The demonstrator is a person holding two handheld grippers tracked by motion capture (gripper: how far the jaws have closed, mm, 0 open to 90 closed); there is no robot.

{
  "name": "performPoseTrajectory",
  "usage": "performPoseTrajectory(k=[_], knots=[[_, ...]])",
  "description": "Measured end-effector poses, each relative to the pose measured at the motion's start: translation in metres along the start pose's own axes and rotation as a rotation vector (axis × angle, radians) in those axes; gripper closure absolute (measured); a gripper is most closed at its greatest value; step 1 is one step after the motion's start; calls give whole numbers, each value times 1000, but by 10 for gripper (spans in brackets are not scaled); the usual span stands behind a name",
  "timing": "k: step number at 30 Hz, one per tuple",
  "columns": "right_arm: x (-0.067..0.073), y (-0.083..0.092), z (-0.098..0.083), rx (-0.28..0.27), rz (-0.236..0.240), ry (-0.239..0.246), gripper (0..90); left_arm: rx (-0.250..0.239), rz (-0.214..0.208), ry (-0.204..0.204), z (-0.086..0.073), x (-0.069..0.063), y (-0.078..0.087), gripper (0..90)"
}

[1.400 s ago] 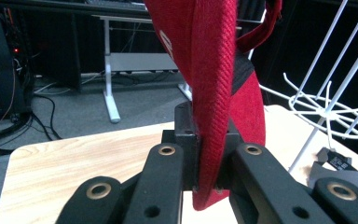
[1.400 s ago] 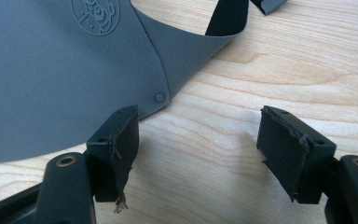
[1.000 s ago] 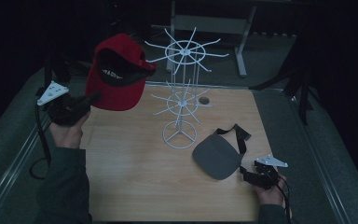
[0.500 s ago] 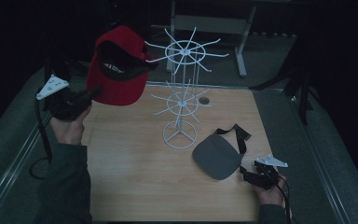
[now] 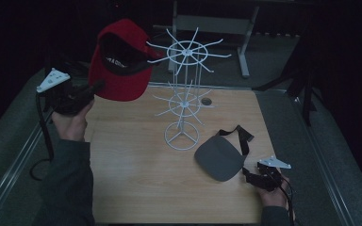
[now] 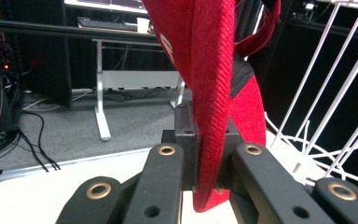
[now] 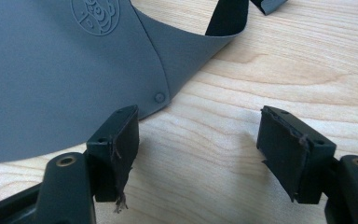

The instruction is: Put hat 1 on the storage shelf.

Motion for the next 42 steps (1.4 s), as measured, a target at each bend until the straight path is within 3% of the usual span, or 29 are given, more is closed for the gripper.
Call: performPoseTrajectory(k=[18, 30, 42], knots=[[0, 0, 0, 0, 0, 0, 295, -76, -49, 56, 14, -2, 7, 857], [0, 0, 0, -1, 0, 0, 294, -115, -75, 47, 18, -10, 13, 857], [0, 0, 0, 1, 0, 0, 295, -125, -76, 30, 7, -8, 26, 856]])
Point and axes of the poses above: each handheld gripper's, and its own axes: y roughly backward along the jaws, z roughly out of its top, x roughly to its left, the point moved 3 cm from there along -y, roughly forward along the jaws, and after that the axes turned 15 degrees about x, right-handed, at the moved point
